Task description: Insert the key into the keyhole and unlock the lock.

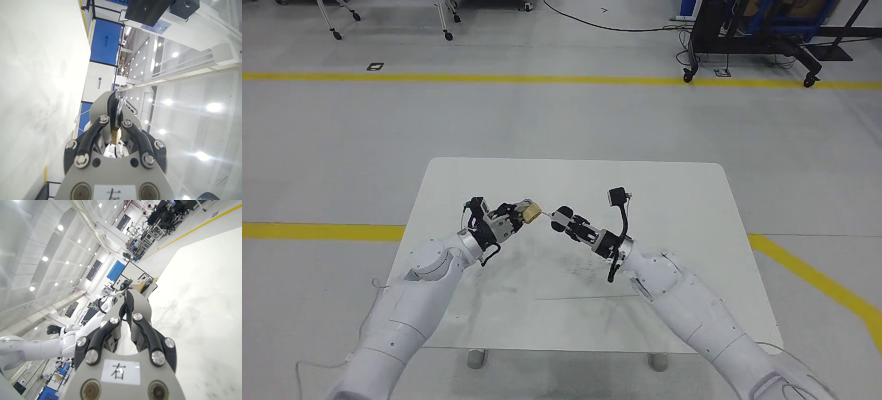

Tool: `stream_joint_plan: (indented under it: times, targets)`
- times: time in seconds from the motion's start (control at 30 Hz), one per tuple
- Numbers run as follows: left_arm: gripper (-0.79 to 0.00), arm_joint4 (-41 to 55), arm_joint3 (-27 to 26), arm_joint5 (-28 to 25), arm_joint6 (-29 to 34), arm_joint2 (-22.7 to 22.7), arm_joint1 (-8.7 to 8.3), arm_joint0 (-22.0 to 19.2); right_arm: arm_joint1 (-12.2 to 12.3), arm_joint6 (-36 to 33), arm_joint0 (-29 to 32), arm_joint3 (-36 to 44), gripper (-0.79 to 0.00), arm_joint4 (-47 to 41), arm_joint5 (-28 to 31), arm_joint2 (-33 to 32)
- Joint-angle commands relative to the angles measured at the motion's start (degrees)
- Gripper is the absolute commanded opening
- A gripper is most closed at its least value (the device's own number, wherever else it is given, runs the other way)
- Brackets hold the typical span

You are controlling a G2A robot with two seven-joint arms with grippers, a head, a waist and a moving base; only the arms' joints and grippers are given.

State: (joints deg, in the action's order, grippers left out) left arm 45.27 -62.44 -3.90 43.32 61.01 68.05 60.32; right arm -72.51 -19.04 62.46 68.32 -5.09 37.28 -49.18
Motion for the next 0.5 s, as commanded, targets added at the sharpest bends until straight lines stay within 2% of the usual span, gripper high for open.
stream_joint_plan:
  times: [0.0, 0.17, 0.23, 0.37, 0.47]
  targets:
    - [-0.785, 2.41, 0.60, 0.73, 3.78, 0.29, 0.06, -0.03, 0.02, -0.03, 0.02, -0.03, -0.785, -0.11, 0.16, -0.01]
    - [-0.785, 2.41, 0.60, 0.73, 3.78, 0.29, 0.06, -0.03, 0.02, -0.03, 0.02, -0.03, -0.785, -0.11, 0.16, -0.01]
    - [-0.785, -0.41, -0.96, 1.02, 3.58, 0.29, -0.17, 0.12, 0.02, -0.03, 0.02, -0.03, -0.785, -0.11, 0.16, -0.01]
    - [-0.785, -9.58, -4.33, -1.26, -6.12, 0.89, -0.64, 1.71, 0.27, 3.79, 1.85, 2.87, -0.785, 5.97, -2.78, -0.91]
    - [-0.785, -11.87, -6.75, -1.94, -10.38, 1.49, -0.72, 3.18, 0.30, 7.36, 3.72, 5.57, -0.785, 10.42, -9.94, -1.19]
